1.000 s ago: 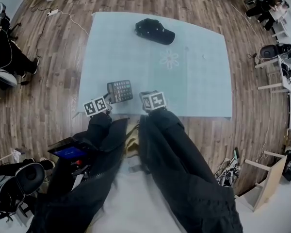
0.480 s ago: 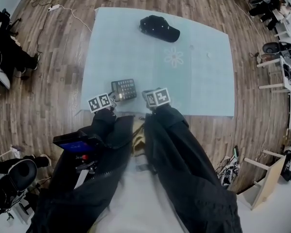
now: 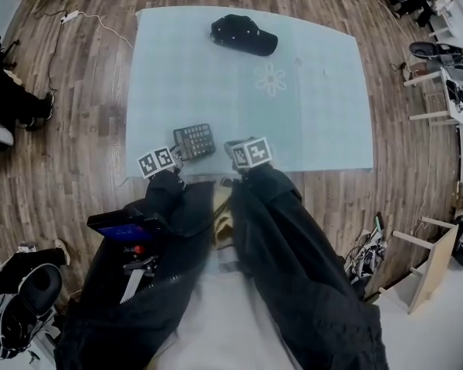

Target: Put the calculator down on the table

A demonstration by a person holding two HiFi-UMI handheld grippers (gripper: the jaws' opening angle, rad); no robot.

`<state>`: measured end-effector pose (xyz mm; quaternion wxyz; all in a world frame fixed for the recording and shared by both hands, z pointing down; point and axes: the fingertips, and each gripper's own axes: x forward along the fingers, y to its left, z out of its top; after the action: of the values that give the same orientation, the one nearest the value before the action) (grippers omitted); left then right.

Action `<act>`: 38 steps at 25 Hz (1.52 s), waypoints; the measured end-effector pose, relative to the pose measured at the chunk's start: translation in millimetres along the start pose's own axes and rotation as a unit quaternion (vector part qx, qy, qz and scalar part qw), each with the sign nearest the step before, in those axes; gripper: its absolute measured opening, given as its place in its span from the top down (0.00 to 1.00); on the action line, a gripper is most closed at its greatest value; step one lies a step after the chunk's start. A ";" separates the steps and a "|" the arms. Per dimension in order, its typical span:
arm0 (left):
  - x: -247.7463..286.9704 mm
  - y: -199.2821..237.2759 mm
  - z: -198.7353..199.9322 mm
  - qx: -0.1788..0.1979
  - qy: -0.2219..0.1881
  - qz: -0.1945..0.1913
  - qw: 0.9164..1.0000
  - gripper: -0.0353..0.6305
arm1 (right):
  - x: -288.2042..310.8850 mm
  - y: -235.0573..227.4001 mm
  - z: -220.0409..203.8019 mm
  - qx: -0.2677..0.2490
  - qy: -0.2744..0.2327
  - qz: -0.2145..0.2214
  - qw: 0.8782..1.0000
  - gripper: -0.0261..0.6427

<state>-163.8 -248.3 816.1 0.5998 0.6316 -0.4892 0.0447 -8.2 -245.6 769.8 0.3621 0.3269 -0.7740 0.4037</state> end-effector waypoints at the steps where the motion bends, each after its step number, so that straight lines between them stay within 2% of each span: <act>1: 0.2 1.2 -0.4 -0.001 0.000 0.000 1.000 0.88 | -1.3 0.1 -1.3 0.002 -0.001 -0.001 1.000 0.96; 13: 0.9 13.6 -5.2 -0.023 -0.006 0.013 1.000 0.86 | -14.0 -2.3 -10.5 0.036 -0.027 -0.005 0.999 0.96; 16: -1.8 15.8 2.7 -0.019 -0.018 0.024 0.999 0.82 | -15.1 -4.5 -5.3 0.044 -0.040 -0.002 0.998 0.96; 21: -16.4 10.6 36.8 0.006 -0.066 0.051 0.997 0.82 | -17.7 -7.4 20.3 0.050 -0.077 0.012 0.996 0.96; 24: -33.6 -13.3 73.3 0.057 -0.110 0.057 0.991 0.86 | -31.2 -1.8 52.5 0.036 -0.122 0.013 0.992 0.96; 27: -56.7 -60.8 109.4 0.130 -0.161 0.048 0.977 0.95 | -59.5 14.6 95.0 0.007 -0.181 0.017 0.983 0.96; 29: -80.7 -96.2 120.6 0.177 -0.186 0.044 0.966 0.95 | -85.6 33.8 115.7 -0.012 -0.217 0.021 0.976 0.96; 34: -119.6 -191.8 145.7 0.296 -0.231 0.003 0.927 0.95 | -154.2 77.2 174.6 -0.067 -0.309 0.042 0.948 0.96; 38: -145.1 -246.4 151.3 0.350 -0.263 -0.023 0.899 0.95 | -203.1 102.8 198.0 -0.109 -0.365 0.040 0.924 0.96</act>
<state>-153.6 -336.5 505.0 0.1906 0.8002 -0.5677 0.0312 -42.6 -325.5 480.9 0.0714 0.3785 -0.9044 0.1837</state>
